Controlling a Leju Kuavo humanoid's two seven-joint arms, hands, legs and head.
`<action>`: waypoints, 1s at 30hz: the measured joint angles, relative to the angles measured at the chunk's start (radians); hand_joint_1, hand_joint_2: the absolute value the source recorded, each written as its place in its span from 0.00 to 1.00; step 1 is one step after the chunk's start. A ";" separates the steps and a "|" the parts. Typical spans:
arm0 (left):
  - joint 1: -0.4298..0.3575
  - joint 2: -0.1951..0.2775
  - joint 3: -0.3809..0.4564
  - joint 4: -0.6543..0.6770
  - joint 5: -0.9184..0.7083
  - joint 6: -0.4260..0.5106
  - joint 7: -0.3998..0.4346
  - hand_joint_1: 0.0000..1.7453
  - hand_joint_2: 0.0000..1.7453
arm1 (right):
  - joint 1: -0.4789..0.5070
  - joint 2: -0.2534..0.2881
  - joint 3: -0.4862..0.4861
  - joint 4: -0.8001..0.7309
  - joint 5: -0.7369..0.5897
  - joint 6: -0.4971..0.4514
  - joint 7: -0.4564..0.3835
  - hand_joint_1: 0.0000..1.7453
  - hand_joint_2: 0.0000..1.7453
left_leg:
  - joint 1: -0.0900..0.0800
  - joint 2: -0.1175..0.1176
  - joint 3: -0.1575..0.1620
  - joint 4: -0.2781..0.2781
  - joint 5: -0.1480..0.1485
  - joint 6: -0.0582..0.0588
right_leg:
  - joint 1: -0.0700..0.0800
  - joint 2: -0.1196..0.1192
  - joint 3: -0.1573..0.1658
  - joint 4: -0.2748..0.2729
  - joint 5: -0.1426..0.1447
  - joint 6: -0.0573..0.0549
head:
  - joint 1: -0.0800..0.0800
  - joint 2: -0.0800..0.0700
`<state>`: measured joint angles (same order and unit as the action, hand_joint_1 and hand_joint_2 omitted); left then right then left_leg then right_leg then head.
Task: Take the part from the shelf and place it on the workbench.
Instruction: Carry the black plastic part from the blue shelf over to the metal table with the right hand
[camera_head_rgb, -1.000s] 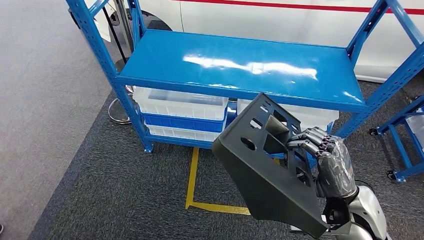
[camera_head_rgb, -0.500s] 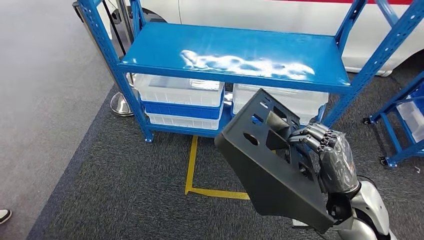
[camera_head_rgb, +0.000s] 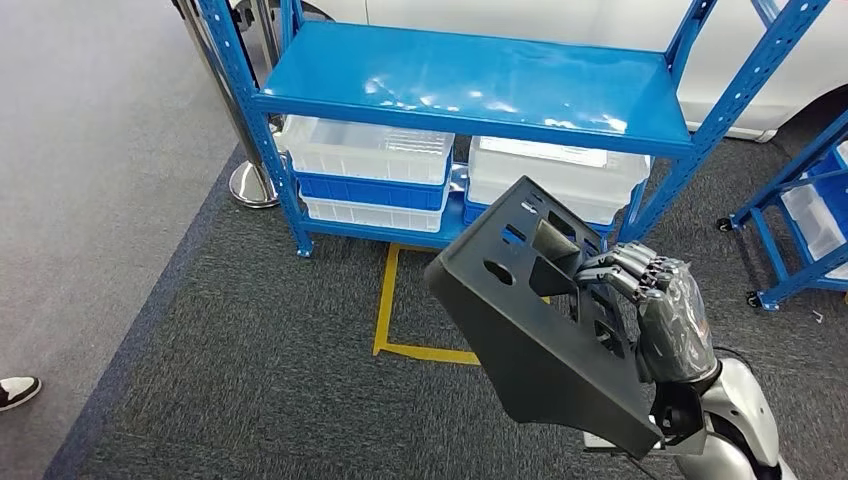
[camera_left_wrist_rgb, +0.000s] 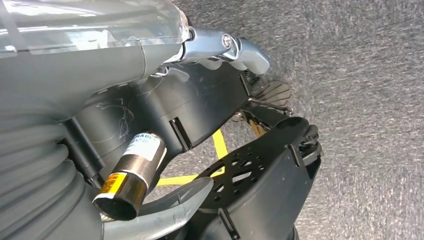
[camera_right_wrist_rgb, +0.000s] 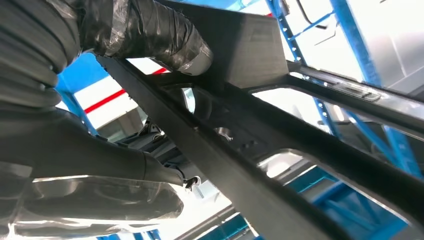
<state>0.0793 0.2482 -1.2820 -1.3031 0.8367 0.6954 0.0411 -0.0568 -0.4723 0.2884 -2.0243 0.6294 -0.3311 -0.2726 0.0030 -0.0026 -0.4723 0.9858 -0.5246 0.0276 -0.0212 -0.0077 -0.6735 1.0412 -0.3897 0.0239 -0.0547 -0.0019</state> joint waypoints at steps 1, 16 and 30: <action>-0.001 0.001 -0.001 0.000 0.002 0.000 0.000 0.00 1.00 | 0.000 0.000 0.000 0.000 0.000 0.001 0.000 1.00 1.00 | 0.002 0.003 -0.013 -0.005 0.016 0.009 | 0.000 0.003 -0.010 0.020 -0.034 0.004 | 0.001 0.000; -0.013 0.012 -0.021 -0.005 0.057 0.000 -0.022 0.00 1.00 | -0.026 -0.001 0.000 0.003 0.001 0.019 0.005 1.00 1.00 | -0.006 0.006 -0.213 0.059 0.128 -0.015 | 0.007 -0.003 0.209 -0.057 -0.150 -0.034 | 0.003 0.000; -0.034 0.029 -0.053 -0.012 0.193 -0.001 -0.072 0.00 1.00 | -0.037 0.006 0.008 0.010 0.006 0.052 0.027 1.00 1.00 | 0.008 -0.043 -0.021 0.017 -0.003 -0.005 | -0.004 0.056 0.023 -0.005 -0.024 0.011 | 0.004 0.000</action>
<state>0.0454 0.2769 -1.3354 -1.3147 1.0300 0.6947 -0.0311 -0.0937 -0.4659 0.2968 -2.0138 0.6353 -0.2791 -0.2454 0.0108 -0.0457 -0.4929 1.0028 -0.5276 0.0225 -0.0252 0.0483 -0.6501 1.0357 -0.4138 0.0353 -0.0505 -0.0019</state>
